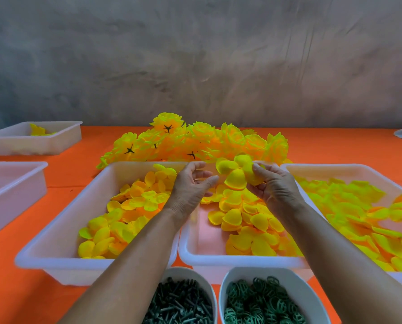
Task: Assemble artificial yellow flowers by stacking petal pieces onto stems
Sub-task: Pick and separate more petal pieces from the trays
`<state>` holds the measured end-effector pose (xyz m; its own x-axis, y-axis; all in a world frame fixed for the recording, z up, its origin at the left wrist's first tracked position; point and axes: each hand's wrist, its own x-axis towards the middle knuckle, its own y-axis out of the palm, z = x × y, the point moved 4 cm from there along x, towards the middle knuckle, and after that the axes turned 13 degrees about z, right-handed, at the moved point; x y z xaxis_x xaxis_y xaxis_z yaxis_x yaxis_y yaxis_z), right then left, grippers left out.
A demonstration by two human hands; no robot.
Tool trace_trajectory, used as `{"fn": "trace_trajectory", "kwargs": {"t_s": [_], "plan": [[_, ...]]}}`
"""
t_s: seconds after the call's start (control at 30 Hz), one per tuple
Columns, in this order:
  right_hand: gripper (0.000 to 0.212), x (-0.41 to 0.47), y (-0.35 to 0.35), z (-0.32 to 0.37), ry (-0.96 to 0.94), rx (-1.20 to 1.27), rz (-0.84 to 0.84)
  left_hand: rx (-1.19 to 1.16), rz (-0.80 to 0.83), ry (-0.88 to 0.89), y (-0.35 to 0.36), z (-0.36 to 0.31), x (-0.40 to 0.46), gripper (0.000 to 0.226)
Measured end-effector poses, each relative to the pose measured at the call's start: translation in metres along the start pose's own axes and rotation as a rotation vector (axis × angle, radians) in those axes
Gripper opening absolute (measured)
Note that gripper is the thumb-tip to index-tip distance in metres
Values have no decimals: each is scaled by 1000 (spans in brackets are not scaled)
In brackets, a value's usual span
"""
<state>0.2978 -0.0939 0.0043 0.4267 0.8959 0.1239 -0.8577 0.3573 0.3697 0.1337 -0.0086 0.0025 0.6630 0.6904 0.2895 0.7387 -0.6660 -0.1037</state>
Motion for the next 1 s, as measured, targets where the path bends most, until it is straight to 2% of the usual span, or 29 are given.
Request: {"fn": "trace_trajectory", "kwargs": {"t_s": [0.17, 0.27, 0.37, 0.47, 0.53, 0.63, 0.87, 1.0], "plan": [[6, 0, -3, 0, -39, 8, -52, 18, 1, -1, 0, 0, 0, 43], [6, 0, -2, -1, -49, -46, -43, 26, 14, 8, 1, -2, -2, 32], [11, -1, 4, -5, -34, -119, 50, 38, 51, 21, 4, -5, -4, 22], [27, -1, 14, -7, 32, -153, 207, 39, 88, 5, 7, -6, -4, 23], [26, -1, 18, -8, 58, -143, 275, 54, 104, -6, 8, -7, -5, 24], [21, 0, 20, -8, 68, -131, 330, 103, 115, -26, 8, -7, -6, 26], [30, -3, 23, -8, 57, -165, 423, 144, 71, -47, 8, -10, -9, 43], [31, -6, 29, -7, 87, -126, 502, 135, 70, -29, 8, -9, -8, 33]]}}
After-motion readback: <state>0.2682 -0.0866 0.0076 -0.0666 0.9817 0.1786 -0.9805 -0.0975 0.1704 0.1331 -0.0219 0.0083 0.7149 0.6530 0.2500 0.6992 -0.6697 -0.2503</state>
